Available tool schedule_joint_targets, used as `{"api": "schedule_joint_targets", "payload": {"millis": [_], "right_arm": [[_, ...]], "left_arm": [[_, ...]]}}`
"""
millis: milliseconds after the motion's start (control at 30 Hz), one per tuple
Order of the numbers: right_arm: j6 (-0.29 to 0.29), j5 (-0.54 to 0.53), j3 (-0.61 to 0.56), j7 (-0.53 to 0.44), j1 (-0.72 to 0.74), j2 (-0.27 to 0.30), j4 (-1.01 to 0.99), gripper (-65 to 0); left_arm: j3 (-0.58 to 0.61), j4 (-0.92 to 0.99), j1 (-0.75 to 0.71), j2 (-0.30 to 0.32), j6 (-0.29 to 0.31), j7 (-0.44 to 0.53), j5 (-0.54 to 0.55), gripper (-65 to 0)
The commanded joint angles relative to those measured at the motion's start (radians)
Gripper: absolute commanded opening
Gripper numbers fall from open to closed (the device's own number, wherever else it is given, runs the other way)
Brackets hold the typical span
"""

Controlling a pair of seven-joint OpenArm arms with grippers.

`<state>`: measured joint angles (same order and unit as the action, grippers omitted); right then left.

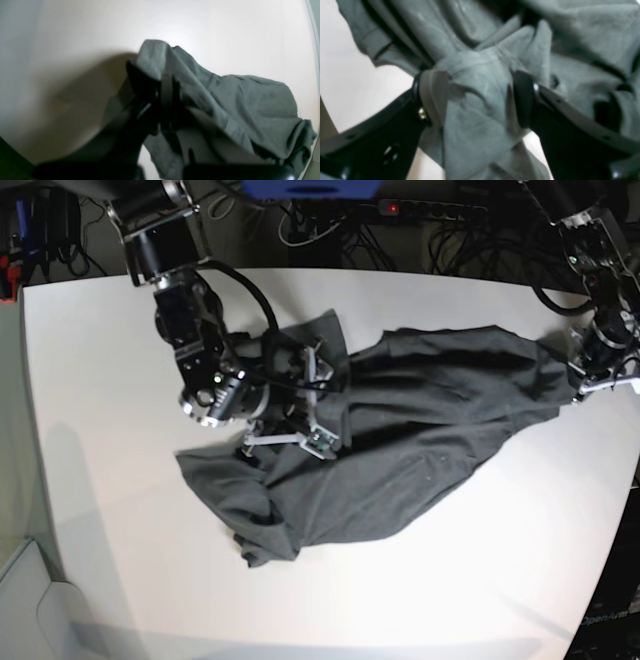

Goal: Layout the t-shirt on the table in an organized manner, then fold the t-shirt properly
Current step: 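Grasp the bunched shirt fabric with the right gripper and pull it outward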

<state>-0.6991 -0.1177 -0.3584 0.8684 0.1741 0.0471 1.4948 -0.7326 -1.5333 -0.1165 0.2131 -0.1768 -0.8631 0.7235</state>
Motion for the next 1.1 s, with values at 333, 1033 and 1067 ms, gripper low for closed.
{"api": "schedule_joint_targets", "payload": {"millis": [333,1033,1067], "right_arm": [[0.001,-0.017,0.003,-0.059,0.025,-0.005,0.003,-47.3],[0.001,-0.020,0.220,-0.050,-0.017,0.072,0.235,-63.5],[0.001,-0.018,0.259,-0.050,-0.023,0.072,0.252,-63.5]], "left_arm": [[-0.005,-0.020,0.010,0.015,0.004,0.009,0.011,-64.5],[-0.006,-0.017,0.008,0.015,0.004,0.009,0.009,-64.5],[-0.006,-0.019,0.005,0.015,0.004,0.009,0.009,-64.5]]}}
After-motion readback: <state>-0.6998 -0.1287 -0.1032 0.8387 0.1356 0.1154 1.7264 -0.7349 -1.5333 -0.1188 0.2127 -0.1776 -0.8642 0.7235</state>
